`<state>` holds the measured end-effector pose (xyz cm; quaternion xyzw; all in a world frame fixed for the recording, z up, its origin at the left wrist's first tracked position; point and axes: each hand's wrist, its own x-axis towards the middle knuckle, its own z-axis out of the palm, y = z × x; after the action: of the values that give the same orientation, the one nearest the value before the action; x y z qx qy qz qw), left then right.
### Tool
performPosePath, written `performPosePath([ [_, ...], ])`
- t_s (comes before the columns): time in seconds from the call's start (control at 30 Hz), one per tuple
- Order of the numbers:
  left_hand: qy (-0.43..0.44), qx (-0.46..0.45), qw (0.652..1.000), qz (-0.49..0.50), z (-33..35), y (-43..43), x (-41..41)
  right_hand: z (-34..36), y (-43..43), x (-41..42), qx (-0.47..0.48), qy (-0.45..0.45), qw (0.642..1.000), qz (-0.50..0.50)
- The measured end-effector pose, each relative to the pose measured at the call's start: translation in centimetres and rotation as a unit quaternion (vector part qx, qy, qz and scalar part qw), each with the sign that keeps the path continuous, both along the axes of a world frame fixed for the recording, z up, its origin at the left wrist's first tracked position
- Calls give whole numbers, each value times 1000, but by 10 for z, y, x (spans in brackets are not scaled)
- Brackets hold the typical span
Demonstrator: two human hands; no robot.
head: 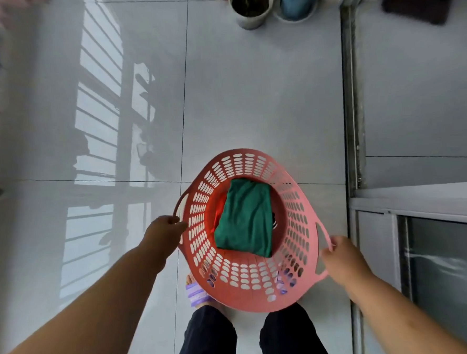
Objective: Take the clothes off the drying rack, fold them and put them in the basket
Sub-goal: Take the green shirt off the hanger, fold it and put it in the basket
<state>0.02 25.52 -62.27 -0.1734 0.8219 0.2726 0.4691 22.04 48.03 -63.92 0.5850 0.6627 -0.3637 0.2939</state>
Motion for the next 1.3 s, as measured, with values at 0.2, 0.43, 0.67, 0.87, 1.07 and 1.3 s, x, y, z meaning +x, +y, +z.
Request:
performPosePath([
  [0.2,-10,59,997,53,25,16,-2,17,19,-14,-7,75,997,-35],
  [0.43,21,85,993,77,86,27,-15,69,56,-33,-8,132,991,-36],
  [0.67,64,120,985,105,154,52,-33,135,97,-71,-7,173,985,-9],
  [0.87,87,148,977,123,184,79,-64,173,124,-118,2,209,977,-30],
  [1.07,92,165,975,119,179,99,-130,182,149,-189,17,226,971,-76],
  [1.3,74,179,979,61,167,128,-231,181,166,-272,37,201,974,-101],
])
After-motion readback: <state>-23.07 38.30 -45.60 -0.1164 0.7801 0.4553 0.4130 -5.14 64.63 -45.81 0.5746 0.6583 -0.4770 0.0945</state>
